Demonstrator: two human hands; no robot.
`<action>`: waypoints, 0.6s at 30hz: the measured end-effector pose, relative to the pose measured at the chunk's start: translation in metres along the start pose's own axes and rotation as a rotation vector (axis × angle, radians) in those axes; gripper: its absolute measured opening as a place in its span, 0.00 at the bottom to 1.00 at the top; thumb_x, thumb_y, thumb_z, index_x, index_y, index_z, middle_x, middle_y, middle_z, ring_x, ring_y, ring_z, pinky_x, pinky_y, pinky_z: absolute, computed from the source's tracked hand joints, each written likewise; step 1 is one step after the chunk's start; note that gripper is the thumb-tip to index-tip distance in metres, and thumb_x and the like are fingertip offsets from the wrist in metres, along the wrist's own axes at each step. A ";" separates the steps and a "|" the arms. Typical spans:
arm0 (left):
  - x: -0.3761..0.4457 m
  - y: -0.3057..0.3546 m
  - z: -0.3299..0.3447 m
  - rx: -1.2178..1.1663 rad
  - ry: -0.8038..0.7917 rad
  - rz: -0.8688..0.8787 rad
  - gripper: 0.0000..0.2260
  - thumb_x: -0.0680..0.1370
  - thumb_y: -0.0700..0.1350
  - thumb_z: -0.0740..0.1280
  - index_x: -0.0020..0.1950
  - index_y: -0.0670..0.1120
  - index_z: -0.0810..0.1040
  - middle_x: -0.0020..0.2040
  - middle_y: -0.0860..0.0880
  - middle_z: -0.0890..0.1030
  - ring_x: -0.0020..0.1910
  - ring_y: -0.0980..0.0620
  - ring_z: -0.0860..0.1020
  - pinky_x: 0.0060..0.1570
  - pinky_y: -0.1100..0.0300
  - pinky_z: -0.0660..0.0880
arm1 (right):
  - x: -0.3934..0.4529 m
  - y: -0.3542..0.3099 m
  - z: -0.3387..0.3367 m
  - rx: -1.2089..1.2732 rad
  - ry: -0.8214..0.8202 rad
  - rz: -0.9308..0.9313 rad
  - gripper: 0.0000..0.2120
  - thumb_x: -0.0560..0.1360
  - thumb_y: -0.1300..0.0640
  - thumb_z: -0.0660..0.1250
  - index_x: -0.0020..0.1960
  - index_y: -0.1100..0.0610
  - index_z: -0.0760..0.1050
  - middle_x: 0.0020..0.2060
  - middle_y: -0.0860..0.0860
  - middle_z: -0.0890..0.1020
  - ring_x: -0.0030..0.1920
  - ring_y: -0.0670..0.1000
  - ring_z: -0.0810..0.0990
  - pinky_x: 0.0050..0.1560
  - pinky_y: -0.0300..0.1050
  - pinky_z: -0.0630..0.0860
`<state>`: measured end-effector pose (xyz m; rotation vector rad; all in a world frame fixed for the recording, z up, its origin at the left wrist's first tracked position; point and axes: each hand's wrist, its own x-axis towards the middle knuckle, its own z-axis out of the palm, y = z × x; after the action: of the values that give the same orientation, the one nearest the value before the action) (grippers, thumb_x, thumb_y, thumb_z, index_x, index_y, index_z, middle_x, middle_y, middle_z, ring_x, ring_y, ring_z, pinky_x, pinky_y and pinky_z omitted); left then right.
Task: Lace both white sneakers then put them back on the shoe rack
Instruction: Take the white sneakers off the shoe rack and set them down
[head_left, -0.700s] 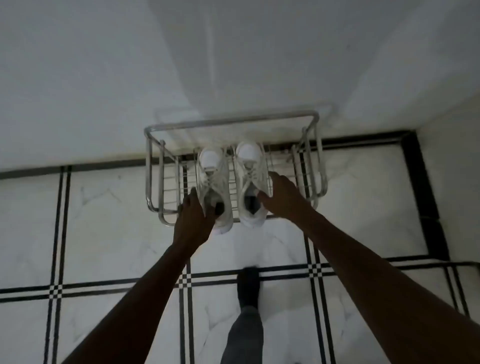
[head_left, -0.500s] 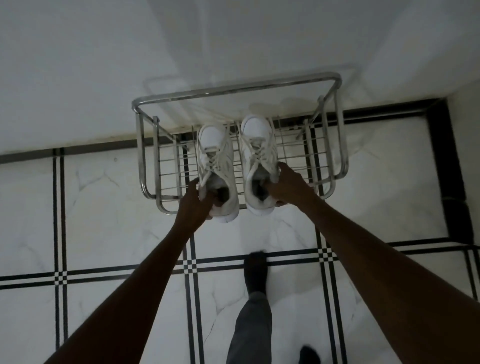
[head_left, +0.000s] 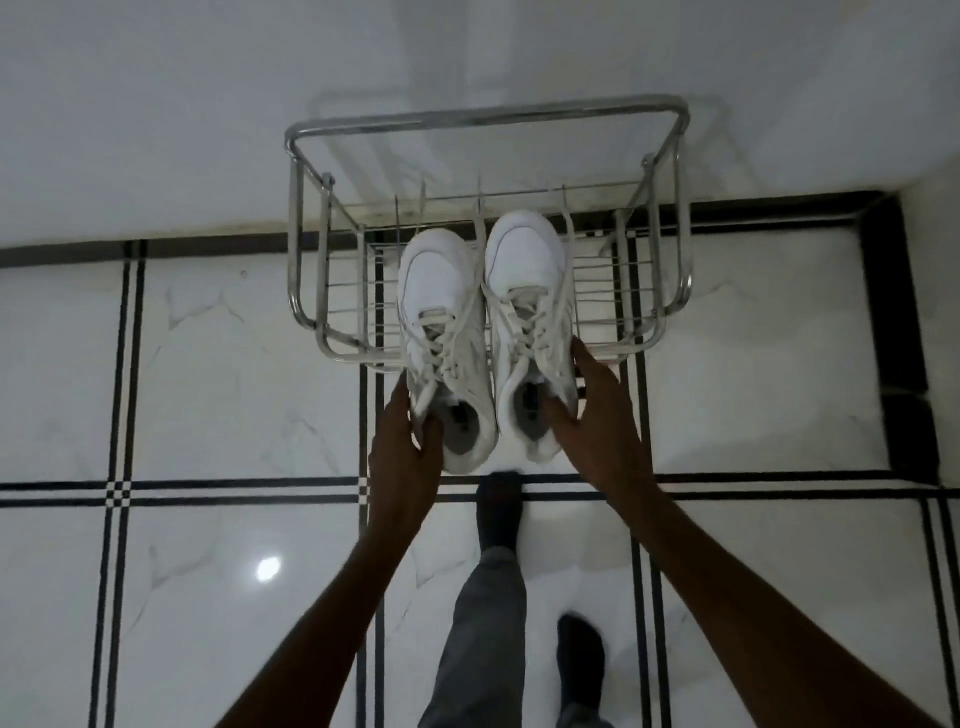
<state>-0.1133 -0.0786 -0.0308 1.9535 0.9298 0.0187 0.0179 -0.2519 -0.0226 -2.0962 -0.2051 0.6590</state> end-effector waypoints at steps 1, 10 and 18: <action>-0.020 -0.008 0.003 -0.009 0.017 0.016 0.25 0.83 0.44 0.64 0.79 0.52 0.64 0.70 0.49 0.78 0.66 0.50 0.78 0.63 0.52 0.77 | -0.019 0.010 0.004 -0.008 0.005 0.005 0.34 0.76 0.61 0.71 0.78 0.54 0.62 0.65 0.57 0.76 0.62 0.53 0.78 0.62 0.47 0.78; -0.115 -0.145 0.066 0.084 -0.069 -0.128 0.16 0.82 0.41 0.64 0.70 0.46 0.73 0.52 0.51 0.81 0.49 0.49 0.81 0.46 0.59 0.78 | -0.108 0.162 0.071 -0.058 -0.084 0.081 0.26 0.75 0.55 0.69 0.72 0.53 0.69 0.57 0.53 0.81 0.57 0.53 0.81 0.58 0.49 0.80; -0.104 -0.310 0.159 0.100 -0.165 -0.179 0.16 0.82 0.40 0.59 0.69 0.47 0.72 0.54 0.46 0.82 0.46 0.48 0.82 0.35 0.53 0.84 | -0.099 0.319 0.170 -0.090 -0.089 0.203 0.20 0.77 0.62 0.68 0.68 0.60 0.73 0.57 0.59 0.82 0.59 0.58 0.81 0.56 0.44 0.75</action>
<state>-0.3147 -0.1764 -0.3178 1.9225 1.0082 -0.2927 -0.1873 -0.3525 -0.3199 -2.1941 -0.0726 0.8790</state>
